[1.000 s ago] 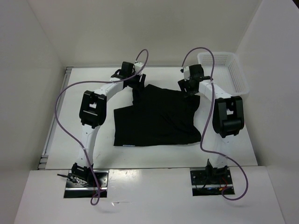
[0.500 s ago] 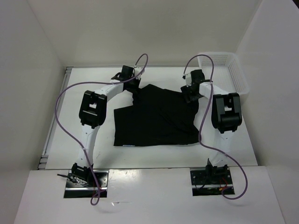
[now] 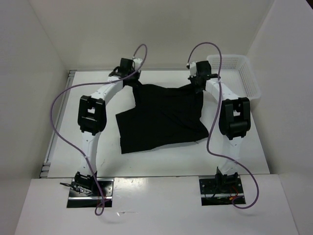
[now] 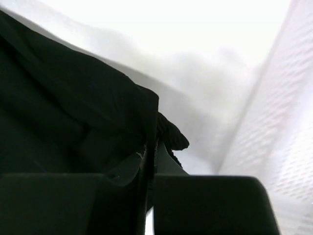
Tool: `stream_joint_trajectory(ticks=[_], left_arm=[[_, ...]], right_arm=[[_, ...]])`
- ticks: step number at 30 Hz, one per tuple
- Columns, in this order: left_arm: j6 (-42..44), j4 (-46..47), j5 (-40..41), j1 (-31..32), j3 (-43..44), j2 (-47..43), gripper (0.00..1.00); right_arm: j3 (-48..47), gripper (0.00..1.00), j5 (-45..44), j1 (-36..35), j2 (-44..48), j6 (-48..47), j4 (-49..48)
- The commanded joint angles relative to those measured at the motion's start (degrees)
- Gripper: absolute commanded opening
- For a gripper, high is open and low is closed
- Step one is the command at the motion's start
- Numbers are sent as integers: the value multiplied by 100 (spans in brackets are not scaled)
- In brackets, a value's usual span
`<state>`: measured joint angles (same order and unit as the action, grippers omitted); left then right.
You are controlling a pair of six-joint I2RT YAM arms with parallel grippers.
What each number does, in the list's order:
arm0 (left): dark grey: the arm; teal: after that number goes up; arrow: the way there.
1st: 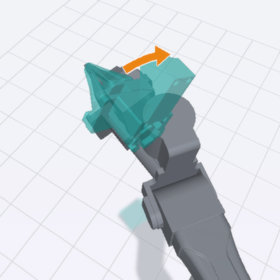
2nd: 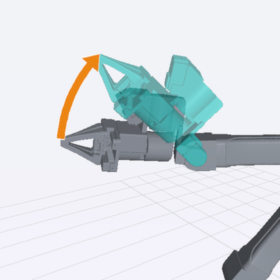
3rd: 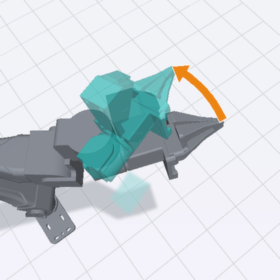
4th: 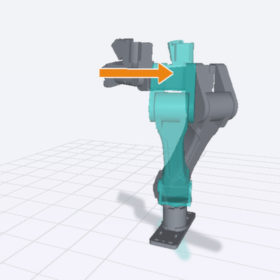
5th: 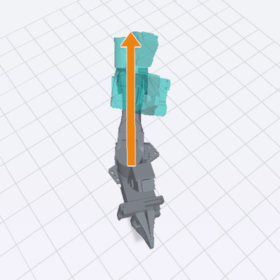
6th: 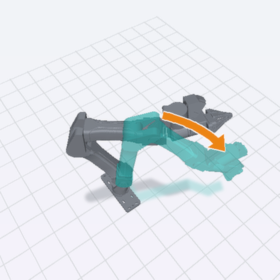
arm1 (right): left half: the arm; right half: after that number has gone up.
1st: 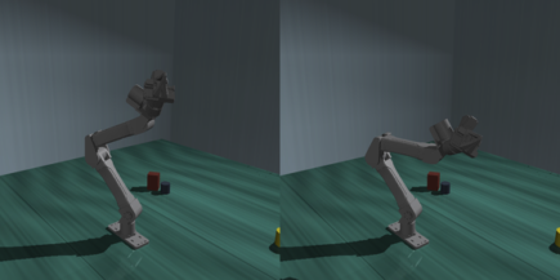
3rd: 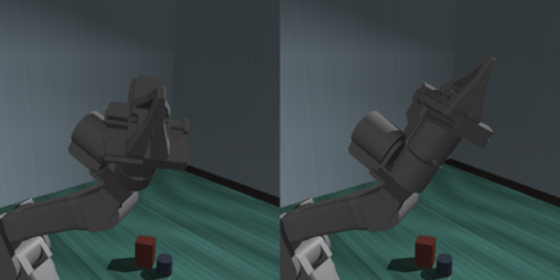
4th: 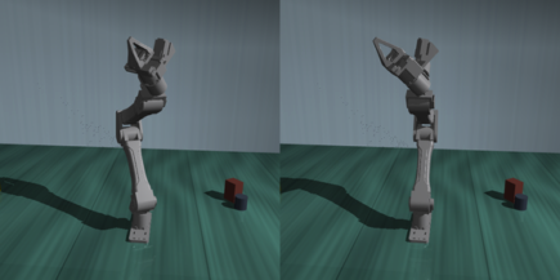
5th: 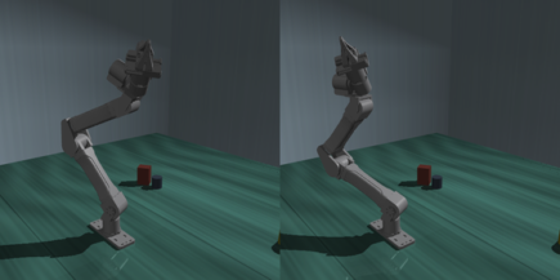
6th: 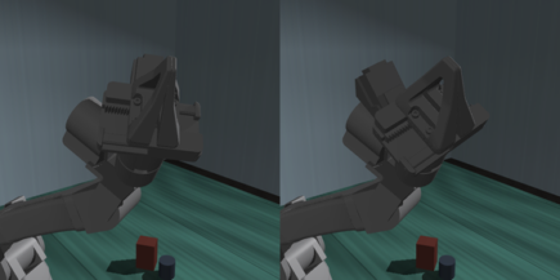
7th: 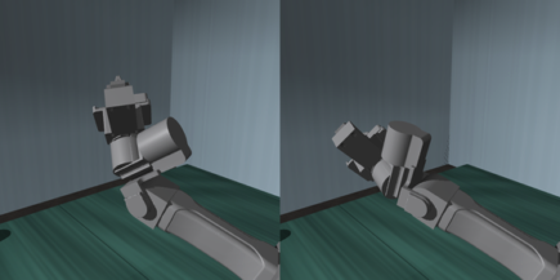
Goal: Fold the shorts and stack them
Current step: Flatten the shorts out
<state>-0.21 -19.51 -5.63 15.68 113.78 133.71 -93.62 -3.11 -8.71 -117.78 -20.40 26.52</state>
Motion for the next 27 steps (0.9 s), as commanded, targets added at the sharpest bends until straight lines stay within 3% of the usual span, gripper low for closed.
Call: stream_joint_trajectory(ticks=[1,6,10,13,15,18,21,23,25,27], left_arm=[[21,97,579,-434,611,-1038,0],[21,148,905,-680,838,-1567,0],[21,53,1117,-917,1804,-1673,0],[21,-412,985,-997,2185,-2013,0],[21,-738,635,-997,1642,-2383,2],[21,-809,344,-726,-482,-3654,13],[21,-1300,282,-207,-2654,-4369,22],[21,-1687,195,14,-3890,-4958,36],[21,-1810,80,14,-4493,-5389,44],[21,-1811,79,14,-5003,-5653,62]], right_arm=[[-700,0,-85,-17,413,98,-306],[-1385,0,74,-340,808,-68,-367],[-2385,0,135,-675,931,-122,-498],[-2573,0,275,-921,1072,-200,-499],[-2337,0,407,-1088,1195,-393,-377],[-1591,0,583,-1553,1511,-938,-227],[-651,0,636,-2081,1898,-1369,-16],[157,0,758,-2249,2249,-1484,115],[975,0,882,-2319,2608,-1562,203],[1746,0,883,-2319,2829,-1729,265]])
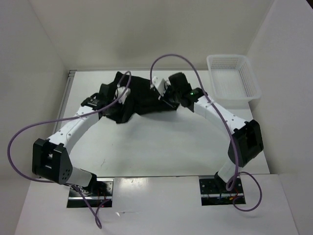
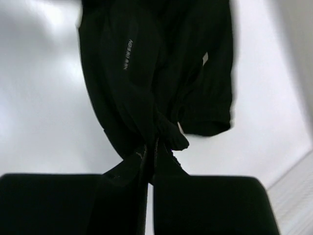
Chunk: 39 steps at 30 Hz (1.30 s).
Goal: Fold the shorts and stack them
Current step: Flatten the shorts out
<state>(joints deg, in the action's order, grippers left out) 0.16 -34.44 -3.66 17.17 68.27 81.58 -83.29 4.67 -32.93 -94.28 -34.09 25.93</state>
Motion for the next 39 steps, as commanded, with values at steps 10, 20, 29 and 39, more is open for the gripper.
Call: stream_joint_trajectory(ticks=[10,20,29,39], left_arm=[[-16,840,-319,-504,151,673,56],[-16,912,-374,-504,1346,2871,53],[-16,659,-951,-706,1760,3452,40],[-16,464,-1031,-653,1435,3452,36]], right_arm=[[2272,0,149,102,1034,-951,193],[2501,0,96,102,973,-1127,35],[2501,0,149,102,806,-1074,35],[2449,0,87,102,806,-1074,-18]])
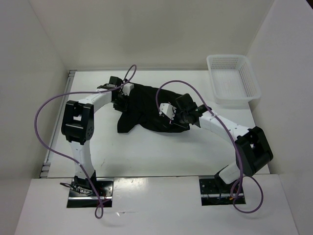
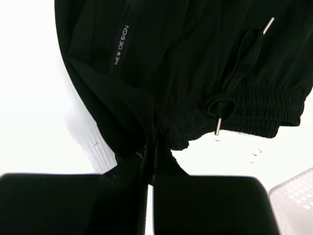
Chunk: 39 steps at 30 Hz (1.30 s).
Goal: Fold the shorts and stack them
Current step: Flatten the shorts out
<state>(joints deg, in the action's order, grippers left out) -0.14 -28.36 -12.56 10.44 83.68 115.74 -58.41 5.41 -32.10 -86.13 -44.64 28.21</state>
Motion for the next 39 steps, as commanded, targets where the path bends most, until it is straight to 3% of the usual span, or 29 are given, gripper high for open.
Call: stream_joint_trajectory(ticks=[1,7,10,15,21,25,28,32,39], left_arm=[[14,-57,6,20,-176,36,39],[14,67,139,20,-177,36,39],[14,67,87,20,-177,98,31],[14,15,87,20,-229,150,0],[14,-56,201,-252,490,-25,0],[14,-213,323,-770,1500,-403,0],[14,-398,394,-973,1731,-903,0],[14,-828,465,-1044,714,-1939,0],[14,-1830,843,-904,-1947,-3715,0]], right_arm=[[-39,0,13,19,-9,-70,-245],[-39,0,13,19,-9,-71,-245],[-91,0,13,19,-9,-71,-245],[-197,0,-110,19,-123,-124,-245],[-600,0,-540,194,-360,113,-816],[-1706,0,-655,792,-659,544,-1194],[-2139,0,-489,916,-712,90,-1029],[-1903,0,-252,706,-449,-255,-555],[-245,0,-66,310,306,-958,167]])
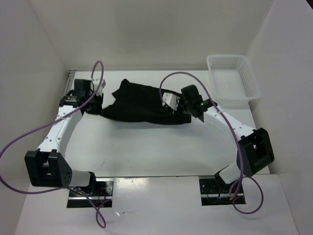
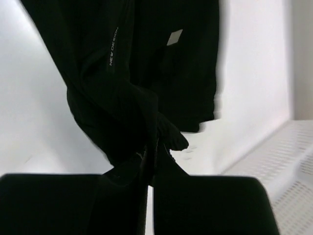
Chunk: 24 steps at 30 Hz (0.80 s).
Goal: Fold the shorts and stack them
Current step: Flatten the shorts out
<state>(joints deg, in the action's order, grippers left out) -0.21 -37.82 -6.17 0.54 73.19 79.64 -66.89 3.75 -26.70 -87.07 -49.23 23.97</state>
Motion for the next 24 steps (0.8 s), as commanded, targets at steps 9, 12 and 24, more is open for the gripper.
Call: stream_joint_trajectory(ticks=[9,12,24], left_arm=[[21,-1335,309,386,-1746,-387,43],[21,-238,310,236,-1607,51,45],[21,12,-1070,429,-630,1703,50]], right_arm=[[1556,0,82,-731,787,-878,917],[1670,0,-32,-732,788,-930,777],[1723,0,-138,-732,559,-1159,600]])
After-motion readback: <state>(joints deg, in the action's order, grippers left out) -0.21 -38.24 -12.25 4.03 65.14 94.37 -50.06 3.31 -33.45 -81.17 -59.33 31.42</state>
